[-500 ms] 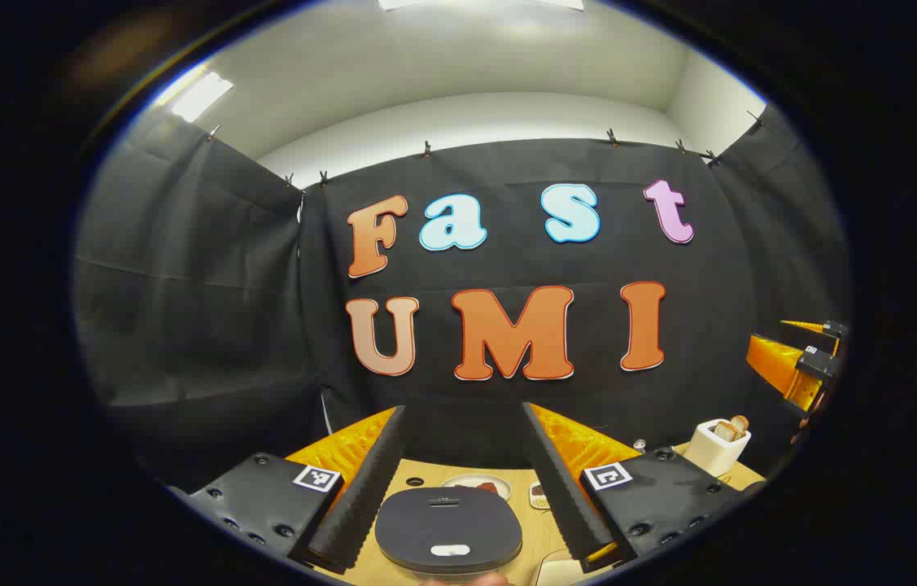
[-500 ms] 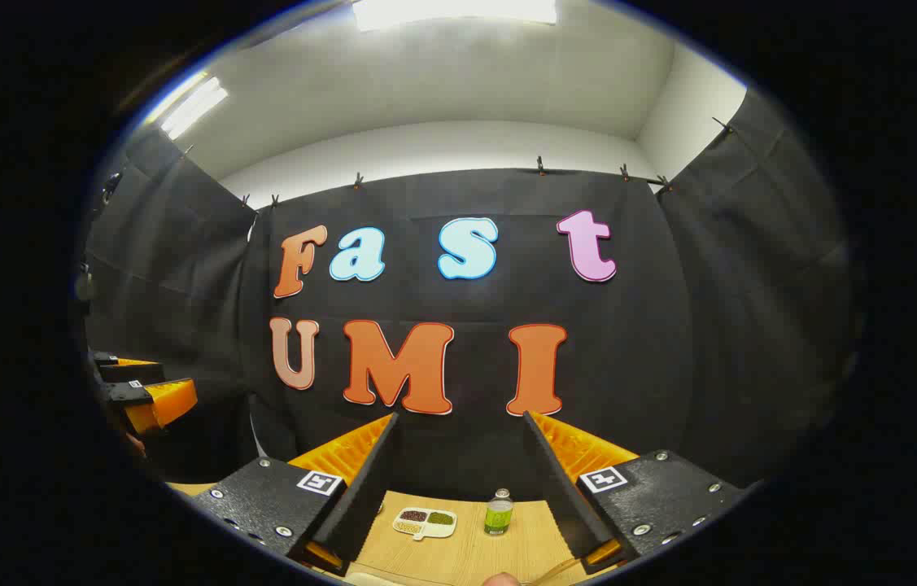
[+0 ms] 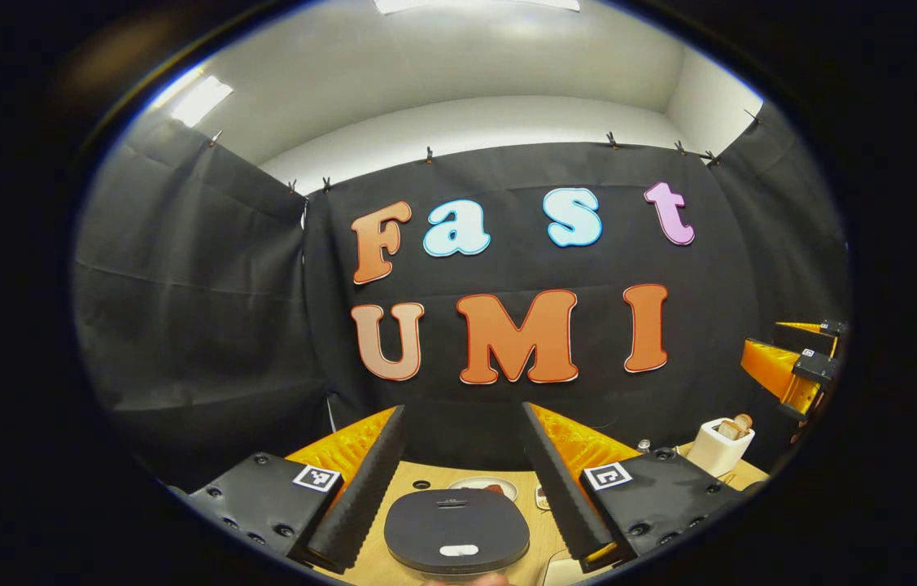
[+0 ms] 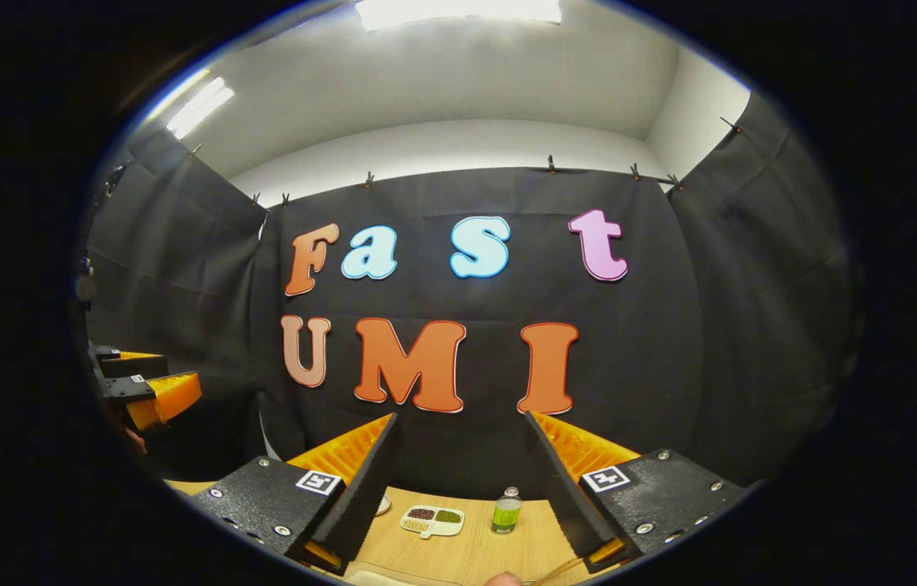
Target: Close the left gripper, press the button to open the rice cooker; take a wooden spoon from the chopstick holder with the right hand, scoop a spoonful of rice and pour it into the rice cooker, then put the wooden spoon back into the chopstick holder.
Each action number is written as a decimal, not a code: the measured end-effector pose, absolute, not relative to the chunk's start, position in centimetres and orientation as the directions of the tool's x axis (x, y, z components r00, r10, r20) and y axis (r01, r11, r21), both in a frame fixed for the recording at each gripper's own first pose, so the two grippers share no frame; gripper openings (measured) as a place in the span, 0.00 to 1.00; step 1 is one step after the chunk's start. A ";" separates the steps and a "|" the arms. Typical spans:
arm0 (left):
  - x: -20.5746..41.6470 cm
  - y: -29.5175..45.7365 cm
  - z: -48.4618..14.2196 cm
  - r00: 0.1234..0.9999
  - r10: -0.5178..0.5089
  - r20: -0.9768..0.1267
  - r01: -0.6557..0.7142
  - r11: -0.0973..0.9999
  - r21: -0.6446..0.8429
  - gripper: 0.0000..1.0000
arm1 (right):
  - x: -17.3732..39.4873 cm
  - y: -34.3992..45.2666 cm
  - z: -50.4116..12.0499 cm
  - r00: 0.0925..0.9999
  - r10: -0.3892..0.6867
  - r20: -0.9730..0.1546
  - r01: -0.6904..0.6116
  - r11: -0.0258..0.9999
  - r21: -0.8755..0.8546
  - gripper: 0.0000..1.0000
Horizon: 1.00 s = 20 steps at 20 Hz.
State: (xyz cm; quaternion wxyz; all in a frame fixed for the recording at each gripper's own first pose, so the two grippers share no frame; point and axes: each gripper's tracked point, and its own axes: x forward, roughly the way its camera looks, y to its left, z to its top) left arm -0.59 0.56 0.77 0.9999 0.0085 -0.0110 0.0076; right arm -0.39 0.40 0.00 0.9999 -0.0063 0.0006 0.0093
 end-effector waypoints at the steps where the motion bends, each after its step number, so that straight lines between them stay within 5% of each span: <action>1: -0.6 0.5 0.7 1.000 0.013 0.021 -0.013 1.000 0.017 0.93 | -0.5 0.2 -0.1 1.000 0.013 -0.004 -0.013 1.000 -0.016 0.92; 13: -0.1 0.1 0.2 1.000 0.000 0.005 0.000 1.000 0.004 0.96 | -1.4 -1.1 -0.6 1.000 -0.022 -0.023 0.021 0.999 -0.035 0.93; 15: 0.2 0.3 0.2 1.000 -0.008 0.004 0.008 1.000 0.004 0.89 | -1.6 -1.5 -0.7 0.999 -0.032 -0.026 0.031 0.999 -0.041 0.92; 17: 0.8 0.3 -0.2 1.000 -0.027 -0.015 0.027 1.000 0.005 0.96 | -1.7 -1.8 -0.8 0.999 -0.043 -0.029 0.042 0.998 -0.049 0.93; 20: 1.9 0.5 -2.0 0.995 -0.042 -0.090 0.042 0.999 0.000 0.52 | -2.3 -2.8 -1.4 0.997 -0.070 -0.043 0.068 0.996 -0.053 0.93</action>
